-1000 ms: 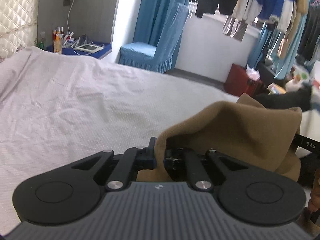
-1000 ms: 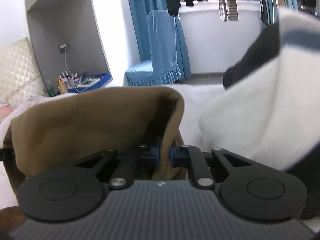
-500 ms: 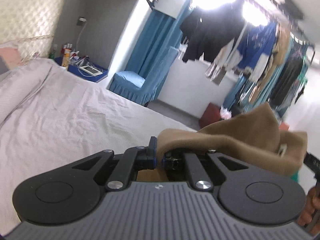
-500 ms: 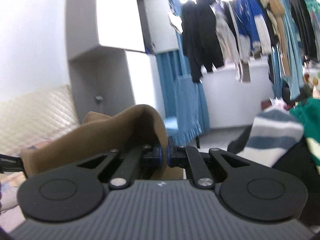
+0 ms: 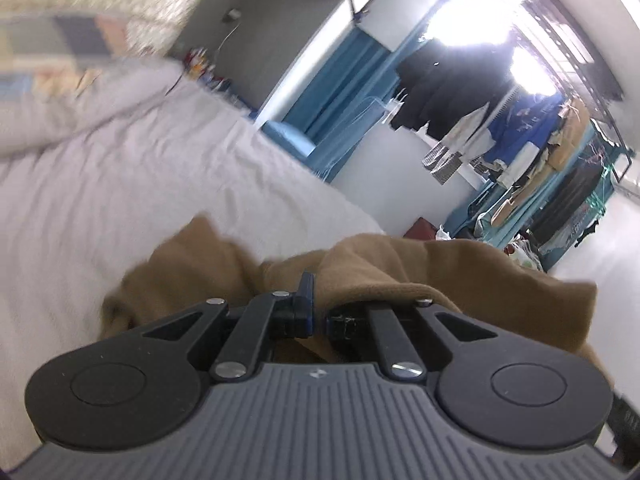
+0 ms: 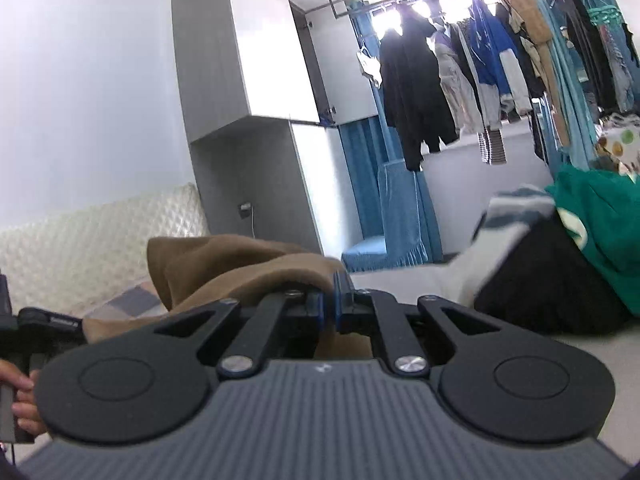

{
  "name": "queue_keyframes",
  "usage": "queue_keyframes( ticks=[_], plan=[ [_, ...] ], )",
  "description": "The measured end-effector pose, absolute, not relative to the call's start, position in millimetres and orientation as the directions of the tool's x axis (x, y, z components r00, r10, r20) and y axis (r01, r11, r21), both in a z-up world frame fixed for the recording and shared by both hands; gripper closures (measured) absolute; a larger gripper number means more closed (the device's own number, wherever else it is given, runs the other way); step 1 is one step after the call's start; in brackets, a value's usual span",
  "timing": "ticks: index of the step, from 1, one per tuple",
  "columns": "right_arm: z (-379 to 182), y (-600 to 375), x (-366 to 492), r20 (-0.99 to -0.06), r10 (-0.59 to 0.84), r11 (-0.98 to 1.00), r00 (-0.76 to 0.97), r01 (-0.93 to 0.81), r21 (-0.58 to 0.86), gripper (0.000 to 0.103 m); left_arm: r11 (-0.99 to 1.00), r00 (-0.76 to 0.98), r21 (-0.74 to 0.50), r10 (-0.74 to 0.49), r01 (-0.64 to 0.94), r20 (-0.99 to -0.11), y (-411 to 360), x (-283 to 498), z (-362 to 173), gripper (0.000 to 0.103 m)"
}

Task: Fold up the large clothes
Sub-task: 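Lift the hood with both grippers and fold it over toward the hem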

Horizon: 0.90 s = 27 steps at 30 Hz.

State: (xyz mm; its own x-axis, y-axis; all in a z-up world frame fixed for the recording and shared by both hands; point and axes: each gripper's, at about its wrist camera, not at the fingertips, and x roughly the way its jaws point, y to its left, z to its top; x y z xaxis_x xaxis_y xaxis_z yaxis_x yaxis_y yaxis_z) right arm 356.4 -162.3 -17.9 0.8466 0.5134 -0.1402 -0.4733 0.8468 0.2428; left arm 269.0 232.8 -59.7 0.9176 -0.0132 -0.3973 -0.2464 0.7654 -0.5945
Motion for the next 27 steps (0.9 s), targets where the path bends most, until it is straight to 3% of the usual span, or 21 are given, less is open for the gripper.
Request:
queue_keyframes(
  ticks=[6,13,18,21,23,26,27],
  plan=[
    [-69.6,-154.1,308.3,-0.287,0.494,0.865,0.821,-0.432,0.254,0.095,0.751,0.872,-0.579,-0.009,-0.318,-0.49,224.8,240.2,-127.9,0.097],
    [-125.3,-146.7,329.9,-0.518,0.435,0.899,0.737,-0.319,0.301,0.095,0.775,0.829,-0.526,-0.002,-0.352,-0.559,219.7,245.8,-168.9,0.096],
    [-135.8,-148.4,342.0,-0.552,0.437,0.896,0.711,-0.289,0.336,0.094,0.791,0.834,-0.512,-0.003,-0.335,-0.551,219.3,249.3,-165.6,0.094],
    [-135.7,-151.8,337.7,-0.549,0.453,0.885,0.702,-0.284,0.368,0.093,0.788,0.824,-0.519,-0.028,-0.33,-0.567,223.0,248.2,-161.6,0.083],
    [-133.9,-152.0,335.6,-0.561,0.453,0.886,0.693,-0.283,0.367,0.092,0.768,0.803,-0.549,-0.077,-0.331,-0.591,227.1,246.5,-160.5,0.061],
    [-129.7,-154.6,326.5,-0.574,0.451,0.888,0.683,-0.278,0.367,0.089,0.752,0.803,-0.571,-0.094,-0.33,-0.589,231.5,236.5,-157.9,0.053],
    [-128.1,-154.9,323.4,-0.587,0.442,0.894,0.678,-0.275,0.355,0.08,0.754,0.805,-0.569,-0.092,-0.328,-0.586,232.2,232.8,-154.9,0.052]
  ],
)
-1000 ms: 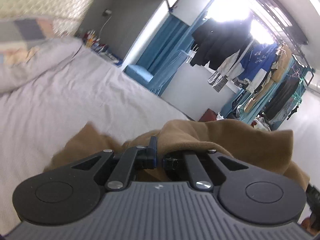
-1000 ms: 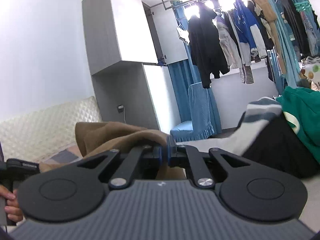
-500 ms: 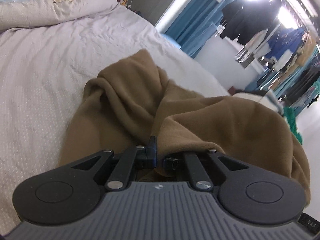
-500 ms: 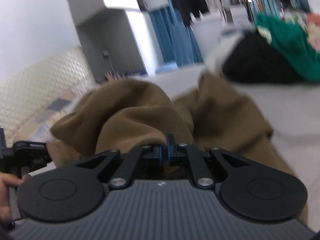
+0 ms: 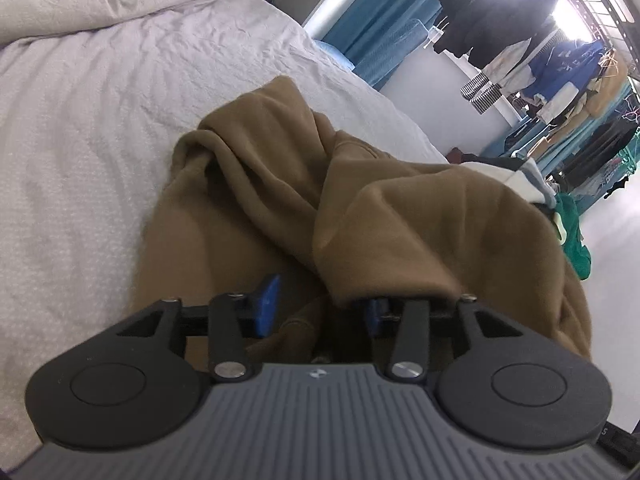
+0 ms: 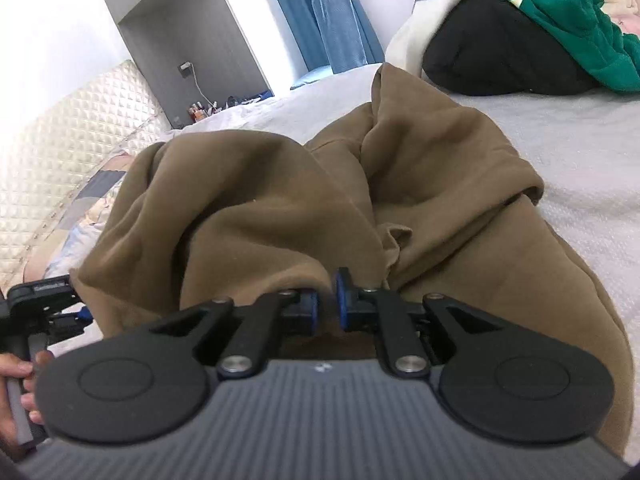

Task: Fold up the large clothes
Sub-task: 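Lift the hood with both grippers and fold it over toward the hem, then open both grippers to lay the folded hoodie on the bed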

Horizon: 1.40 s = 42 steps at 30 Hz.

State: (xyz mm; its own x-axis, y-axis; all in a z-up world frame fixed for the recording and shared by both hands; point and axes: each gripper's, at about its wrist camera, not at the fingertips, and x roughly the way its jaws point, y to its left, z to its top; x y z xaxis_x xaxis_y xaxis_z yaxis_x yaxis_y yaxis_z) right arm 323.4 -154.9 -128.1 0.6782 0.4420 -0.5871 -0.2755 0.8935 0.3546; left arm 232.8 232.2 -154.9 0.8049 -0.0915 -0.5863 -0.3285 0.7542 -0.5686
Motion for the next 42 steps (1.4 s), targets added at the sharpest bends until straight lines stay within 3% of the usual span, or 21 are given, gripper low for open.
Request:
queue_keyframes(
  ticks=[1,3,4,12,18,26,30,33,36,42],
  plan=[
    [-130.2,-155.4,320.5,-0.598,0.431,0.899,0.676,-0.269,0.345,0.062,0.759,0.809,-0.566,-0.09,-0.322,-0.581,232.7,228.7,-150.4,0.051],
    [-131.1,-161.4,313.2,-0.604,0.426,0.9,0.674,-0.251,0.355,0.04,0.775,0.816,-0.552,-0.083,-0.308,-0.572,231.4,220.9,-140.3,0.051],
    [-130.3,-165.0,309.4,-0.604,0.433,0.896,0.67,-0.247,0.369,0.039,0.783,0.821,-0.545,-0.08,-0.298,-0.565,230.1,216.9,-134.7,0.051],
    [-102.2,-180.3,285.0,-0.556,0.412,0.903,0.721,-0.245,0.352,0.039,0.888,0.866,-0.405,-0.017,-0.216,-0.499,204.1,196.1,-89.2,0.049],
    [-80.6,-181.9,273.3,-0.511,0.415,0.907,0.753,-0.293,0.303,0.036,0.891,0.888,-0.417,-0.038,-0.177,-0.459,197.6,190.2,-73.2,0.046],
    [-51.2,-133.9,313.7,-0.443,0.457,0.887,0.771,-0.362,0.285,0.036,0.899,0.887,-0.426,-0.113,-0.1,-0.447,171.5,254.2,-55.4,0.046],
    [-56.4,-95.4,342.3,-0.43,0.475,0.879,0.767,-0.395,0.267,0.037,0.91,0.871,-0.408,-0.147,-0.066,-0.469,156.7,293.7,-65.6,0.046],
    [-80.1,-75.7,359.1,-0.459,0.482,0.876,0.746,-0.415,0.246,0.038,0.938,0.856,-0.342,-0.125,-0.063,-0.502,146.7,313.0,-83.5,0.046],
    [-106.9,-67.4,367.5,-0.47,0.492,0.869,0.733,-0.444,0.217,0.039,0.934,0.828,-0.353,-0.154,-0.056,-0.539,151.3,328.6,-109.8,0.047],
    [-141.4,-53.1,380.0,-0.558,0.491,0.858,0.669,-0.482,0.178,0.04,0.939,0.774,-0.339,-0.172,-0.058,-0.61,155.9,353.8,-146.1,0.051]
  ],
)
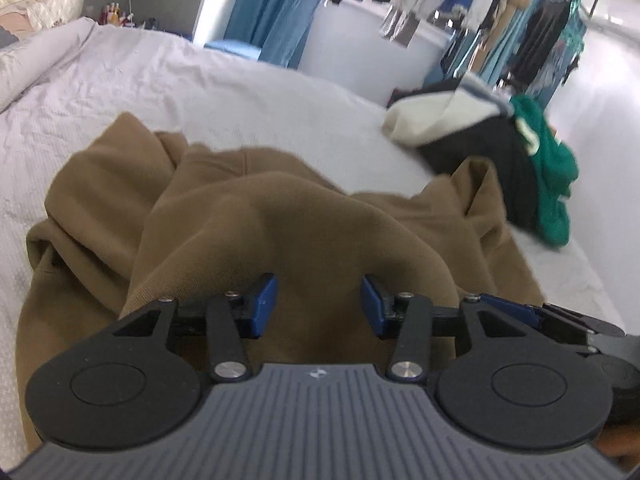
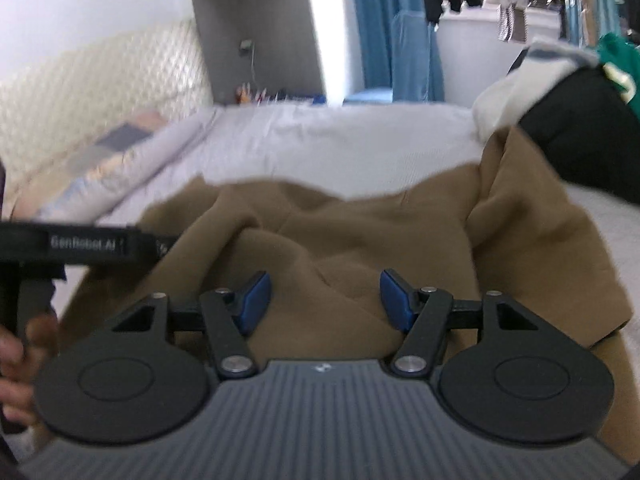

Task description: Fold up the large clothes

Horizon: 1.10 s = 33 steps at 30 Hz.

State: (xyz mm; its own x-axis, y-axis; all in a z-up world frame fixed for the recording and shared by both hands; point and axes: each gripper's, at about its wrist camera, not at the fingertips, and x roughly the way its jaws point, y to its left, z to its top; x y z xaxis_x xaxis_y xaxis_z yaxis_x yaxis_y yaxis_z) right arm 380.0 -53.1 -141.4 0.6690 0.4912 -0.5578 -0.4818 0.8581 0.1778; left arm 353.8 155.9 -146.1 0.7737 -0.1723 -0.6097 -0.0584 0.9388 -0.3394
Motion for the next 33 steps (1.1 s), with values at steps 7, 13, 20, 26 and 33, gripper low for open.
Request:
queue_keyframes(
  ticks=[7,13,20,26,33],
  plan=[
    [-176.4,-39.2,394.8,-0.627,0.465,0.872,0.625,-0.446,0.202,0.04,0.955,0.696,-0.28,-0.135,-0.099,-0.705,155.6,373.4,-189.3,0.058],
    [-179.0,-36.3,395.3,-0.623,0.462,0.873,0.631,-0.446,0.196,0.04,0.955,0.707,-0.277,-0.127,-0.102,-0.695,155.9,372.2,-193.1,0.059],
    [-161.1,-40.4,377.2,-0.59,0.449,0.882,0.671,-0.44,0.171,0.042,0.95,0.766,-0.298,-0.119,-0.098,-0.632,154.9,342.4,-173.6,0.058],
    [-138.2,-57.9,336.8,-0.536,0.438,0.891,0.722,-0.427,0.154,0.04,0.968,0.815,-0.242,-0.083,-0.071,-0.573,140.7,302.2,-152.6,0.058],
    [-119.4,-74.6,306.8,-0.508,0.427,0.899,0.748,-0.413,0.147,0.041,0.974,0.821,-0.22,-0.085,-0.051,-0.564,134.2,278.5,-143.2,0.058]
  ],
)
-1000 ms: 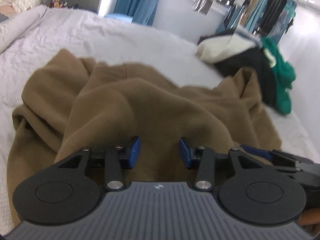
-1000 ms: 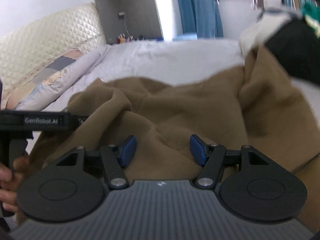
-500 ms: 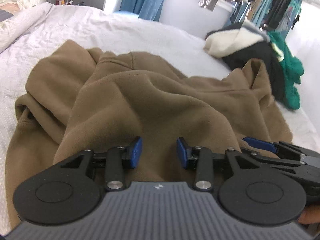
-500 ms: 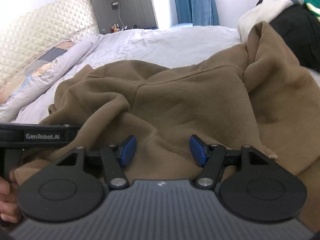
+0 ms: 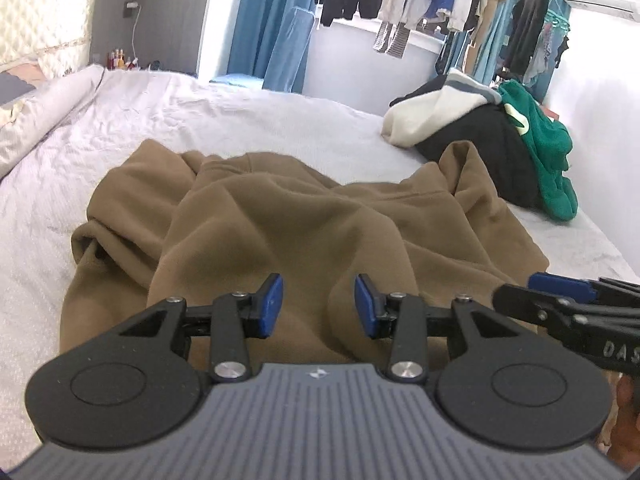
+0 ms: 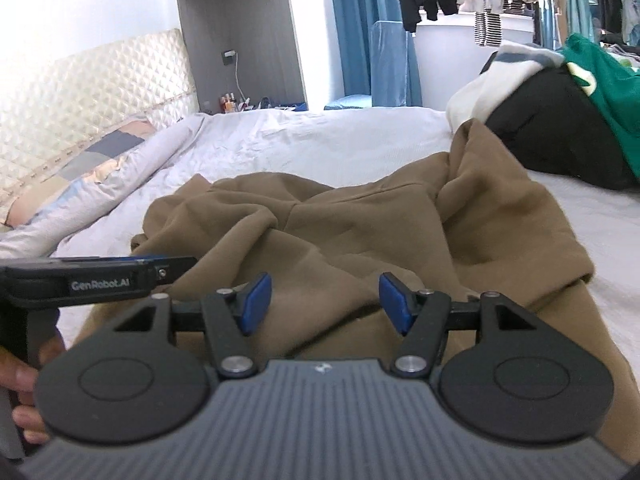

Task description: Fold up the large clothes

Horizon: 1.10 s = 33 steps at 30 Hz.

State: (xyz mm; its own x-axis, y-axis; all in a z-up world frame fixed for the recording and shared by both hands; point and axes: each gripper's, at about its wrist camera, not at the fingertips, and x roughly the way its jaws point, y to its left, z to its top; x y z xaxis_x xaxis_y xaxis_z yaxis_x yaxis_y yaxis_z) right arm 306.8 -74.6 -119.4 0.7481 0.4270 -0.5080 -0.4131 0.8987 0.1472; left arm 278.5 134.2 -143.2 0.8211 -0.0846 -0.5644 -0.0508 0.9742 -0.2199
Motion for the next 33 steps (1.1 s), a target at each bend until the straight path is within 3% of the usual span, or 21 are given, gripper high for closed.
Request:
queue_keyframes(
  ticks=[4,12,21,25,29,33],
  plan=[
    [-128.8,-74.5,301.6,-0.551,0.385,0.908,0.74,-0.409,0.085,0.041,0.975,0.773,-0.208,-0.072,-0.079,-0.63,139.2,285.5,-155.7,0.058],
    [-164.2,-75.7,335.2,-0.656,0.425,0.901,0.624,-0.361,0.241,0.04,0.973,0.709,-0.195,-0.05,-0.125,-0.704,145.8,302.5,-182.6,0.058],
    [-180.2,-73.6,349.2,-0.673,0.442,0.896,0.593,-0.331,0.297,0.039,0.973,0.71,-0.19,-0.039,-0.134,-0.703,144.8,302.0,-189.5,0.058],
    [-168.0,-87.3,344.9,-0.672,0.469,0.883,0.573,-0.319,0.345,0.041,0.954,0.721,-0.258,-0.072,-0.151,-0.689,157.2,279.6,-170.4,0.056],
    [-134.9,-114.1,329.9,-0.678,0.494,0.868,0.545,-0.359,0.344,0.04,0.927,0.739,-0.336,-0.108,-0.167,-0.665,179.1,236.7,-144.2,0.047],
    [-105.5,-160.5,309.9,-0.712,0.469,0.874,0.522,-0.387,0.292,0.04,0.904,0.712,-0.348,-0.073,-0.248,-0.699,210.7,190.8,-125.1,0.04]
  ],
)
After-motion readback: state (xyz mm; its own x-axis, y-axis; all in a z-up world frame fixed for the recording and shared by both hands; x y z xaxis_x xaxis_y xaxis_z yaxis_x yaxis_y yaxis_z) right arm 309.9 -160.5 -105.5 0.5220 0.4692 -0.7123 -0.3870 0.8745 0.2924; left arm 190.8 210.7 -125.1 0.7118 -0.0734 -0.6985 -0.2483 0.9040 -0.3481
